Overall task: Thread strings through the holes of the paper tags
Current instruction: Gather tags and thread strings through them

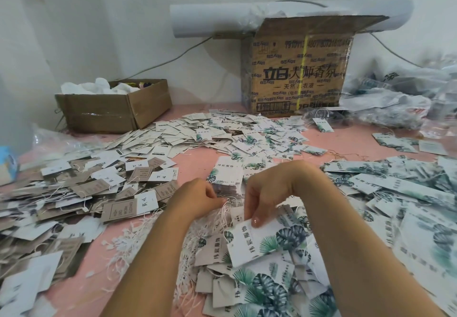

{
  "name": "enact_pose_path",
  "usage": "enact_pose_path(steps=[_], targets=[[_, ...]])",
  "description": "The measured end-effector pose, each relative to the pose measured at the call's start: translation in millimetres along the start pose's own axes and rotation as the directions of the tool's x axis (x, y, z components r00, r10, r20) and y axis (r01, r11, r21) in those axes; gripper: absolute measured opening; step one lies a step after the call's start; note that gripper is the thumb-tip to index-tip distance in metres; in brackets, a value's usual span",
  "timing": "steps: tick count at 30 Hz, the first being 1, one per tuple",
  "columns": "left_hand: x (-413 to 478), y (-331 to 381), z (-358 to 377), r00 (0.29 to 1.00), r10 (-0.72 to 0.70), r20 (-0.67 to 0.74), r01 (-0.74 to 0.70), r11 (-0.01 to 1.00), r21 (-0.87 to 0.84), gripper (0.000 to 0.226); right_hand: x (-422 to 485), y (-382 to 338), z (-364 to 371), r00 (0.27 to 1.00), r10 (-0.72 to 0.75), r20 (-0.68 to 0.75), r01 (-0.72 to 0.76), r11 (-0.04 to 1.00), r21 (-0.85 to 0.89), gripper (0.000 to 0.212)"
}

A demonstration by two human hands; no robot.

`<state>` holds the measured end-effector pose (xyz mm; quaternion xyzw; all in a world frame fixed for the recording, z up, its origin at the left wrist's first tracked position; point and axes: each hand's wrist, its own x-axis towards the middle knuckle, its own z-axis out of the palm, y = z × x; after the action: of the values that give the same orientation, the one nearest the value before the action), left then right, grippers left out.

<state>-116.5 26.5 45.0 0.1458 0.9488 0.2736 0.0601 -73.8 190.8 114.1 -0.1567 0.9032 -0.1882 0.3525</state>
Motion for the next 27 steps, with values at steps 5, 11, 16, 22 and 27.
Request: enact_pose_path(steps=[5, 11, 16, 22, 27], targets=[[0, 2, -1, 0.999, 0.006, 0.041, -0.006, 1.0, 0.017, 0.014, 1, -2, -3, 0.996, 0.082, -0.033, -0.084, 0.994, -0.068, 0.026], [1, 4, -7, 1.0, 0.027, 0.012, -0.025, 0.995, -0.096, 0.012, 2, 4, -6, 0.951, 0.079, -0.298, -0.074, 0.997, 0.029, 0.022], [4, 4, -10, 0.999, 0.038, -0.025, -0.041, 0.989, -0.145, 0.024, 6, 4, -6, 0.916, 0.072, -0.395, -0.016, 0.99, 0.142, 0.027], [2, 4, 4, 0.997, 0.072, 0.006, -0.072, 0.997, -0.03, 0.017, 6, 7, -6, 0.909, 0.072, -0.41, -0.028, 0.993, 0.112, 0.025], [3, 5, 6, 0.992, 0.119, -0.046, -0.121, 0.992, -0.039, 0.015, 6, 7, -6, 0.906, 0.056, -0.42, -0.014, 0.995, 0.102, 0.023]])
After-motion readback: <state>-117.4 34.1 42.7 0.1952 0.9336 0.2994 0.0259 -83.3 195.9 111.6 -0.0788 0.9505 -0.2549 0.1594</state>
